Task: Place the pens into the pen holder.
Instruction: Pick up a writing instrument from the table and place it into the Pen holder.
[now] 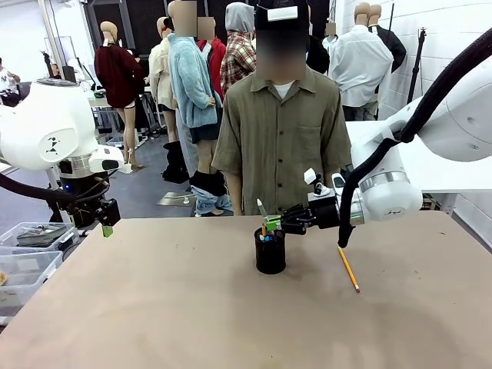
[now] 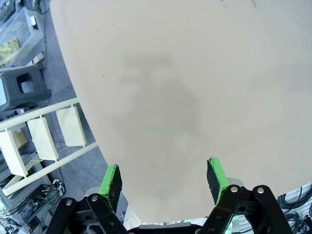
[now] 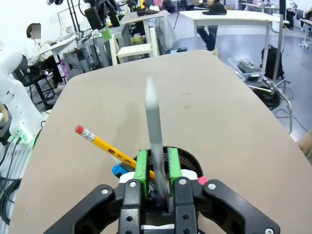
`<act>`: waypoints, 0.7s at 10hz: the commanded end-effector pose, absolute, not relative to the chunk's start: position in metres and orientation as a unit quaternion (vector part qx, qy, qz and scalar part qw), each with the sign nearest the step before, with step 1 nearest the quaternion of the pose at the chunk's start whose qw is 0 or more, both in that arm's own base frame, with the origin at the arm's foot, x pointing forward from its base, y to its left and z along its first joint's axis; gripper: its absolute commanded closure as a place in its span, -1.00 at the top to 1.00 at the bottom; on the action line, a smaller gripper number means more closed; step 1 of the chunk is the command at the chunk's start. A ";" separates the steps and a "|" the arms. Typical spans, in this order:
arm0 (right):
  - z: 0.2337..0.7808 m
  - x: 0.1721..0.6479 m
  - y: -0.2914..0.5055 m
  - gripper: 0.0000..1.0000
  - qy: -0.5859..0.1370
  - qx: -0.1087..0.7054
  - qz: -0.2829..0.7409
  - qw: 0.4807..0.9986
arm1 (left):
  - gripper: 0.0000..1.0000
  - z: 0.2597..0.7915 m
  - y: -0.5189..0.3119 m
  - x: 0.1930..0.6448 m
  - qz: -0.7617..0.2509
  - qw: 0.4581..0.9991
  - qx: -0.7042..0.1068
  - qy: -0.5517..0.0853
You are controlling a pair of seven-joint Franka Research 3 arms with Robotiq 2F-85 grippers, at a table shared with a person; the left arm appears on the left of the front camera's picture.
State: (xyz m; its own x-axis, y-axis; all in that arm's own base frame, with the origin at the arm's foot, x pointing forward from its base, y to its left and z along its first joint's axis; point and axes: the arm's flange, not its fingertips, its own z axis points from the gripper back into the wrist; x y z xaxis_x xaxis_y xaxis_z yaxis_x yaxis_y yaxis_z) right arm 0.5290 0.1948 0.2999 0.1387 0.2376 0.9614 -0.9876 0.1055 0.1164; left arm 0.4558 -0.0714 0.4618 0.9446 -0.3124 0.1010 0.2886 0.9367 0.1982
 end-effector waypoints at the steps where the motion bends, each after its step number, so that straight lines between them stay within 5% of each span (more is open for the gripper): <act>1: 0.302 0.529 0.189 0.18 -0.427 0.434 0.493 0.621 | 0.83 0.462 -0.069 0.457 -0.159 0.980 0.098 -0.073; 2: 0.305 0.527 0.183 0.57 -0.435 0.433 0.489 0.620 | 0.83 0.462 -0.069 0.457 -0.159 0.980 0.098 -0.073; 7: 0.351 0.494 0.108 0.57 -0.483 0.361 0.463 0.649 | 0.83 0.462 -0.069 0.457 -0.159 0.980 0.098 -0.073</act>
